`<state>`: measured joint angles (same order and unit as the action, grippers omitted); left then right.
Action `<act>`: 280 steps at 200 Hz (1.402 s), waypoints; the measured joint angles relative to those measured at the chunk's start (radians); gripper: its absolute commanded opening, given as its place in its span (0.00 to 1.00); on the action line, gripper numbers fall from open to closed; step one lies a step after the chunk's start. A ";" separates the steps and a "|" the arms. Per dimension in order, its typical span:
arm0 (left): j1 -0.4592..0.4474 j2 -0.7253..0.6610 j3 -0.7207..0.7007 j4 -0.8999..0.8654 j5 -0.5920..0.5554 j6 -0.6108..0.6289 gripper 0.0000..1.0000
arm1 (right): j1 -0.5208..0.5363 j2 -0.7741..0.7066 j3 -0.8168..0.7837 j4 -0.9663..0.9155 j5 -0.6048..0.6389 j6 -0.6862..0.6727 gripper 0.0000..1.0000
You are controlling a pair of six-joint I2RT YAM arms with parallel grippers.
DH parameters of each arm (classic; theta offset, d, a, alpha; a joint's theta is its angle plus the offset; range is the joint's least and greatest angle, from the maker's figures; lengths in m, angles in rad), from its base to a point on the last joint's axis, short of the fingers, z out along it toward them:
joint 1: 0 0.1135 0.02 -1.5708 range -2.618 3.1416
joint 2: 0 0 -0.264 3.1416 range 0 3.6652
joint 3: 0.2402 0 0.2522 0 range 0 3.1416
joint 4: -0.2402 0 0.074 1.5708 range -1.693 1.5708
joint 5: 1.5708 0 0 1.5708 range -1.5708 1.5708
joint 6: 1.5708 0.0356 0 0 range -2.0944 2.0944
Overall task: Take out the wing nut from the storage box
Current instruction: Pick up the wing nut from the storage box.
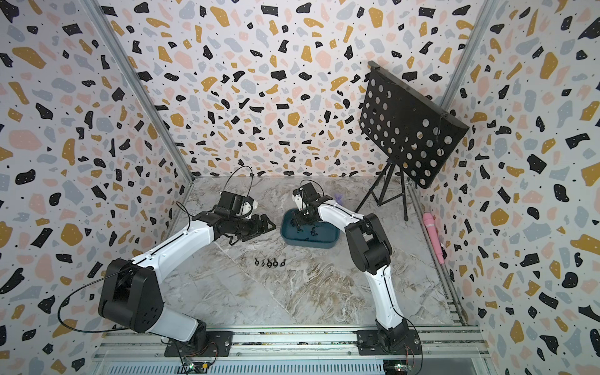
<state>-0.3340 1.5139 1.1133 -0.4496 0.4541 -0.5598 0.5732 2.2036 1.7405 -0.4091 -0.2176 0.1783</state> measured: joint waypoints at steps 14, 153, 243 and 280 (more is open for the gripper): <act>0.000 0.000 0.000 0.000 0.000 0.000 0.81 | 0.000 0.005 0.012 -0.004 -0.004 -0.003 0.48; 0.000 0.000 0.000 0.000 0.000 0.003 0.81 | 0.003 0.061 0.002 0.004 -0.025 -0.003 0.06; -0.002 -0.013 0.024 -0.006 0.008 -0.022 0.65 | -0.003 -0.153 -0.165 0.020 -0.014 0.018 0.06; -0.033 -0.014 0.053 0.014 0.021 -0.058 0.56 | -0.004 -0.334 -0.256 0.039 -0.021 0.035 0.06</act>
<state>-0.3672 1.4998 1.1660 -0.4351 0.4747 -0.6178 0.5694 1.8698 1.4849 -0.3698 -0.2390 0.2134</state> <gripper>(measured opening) 0.572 0.102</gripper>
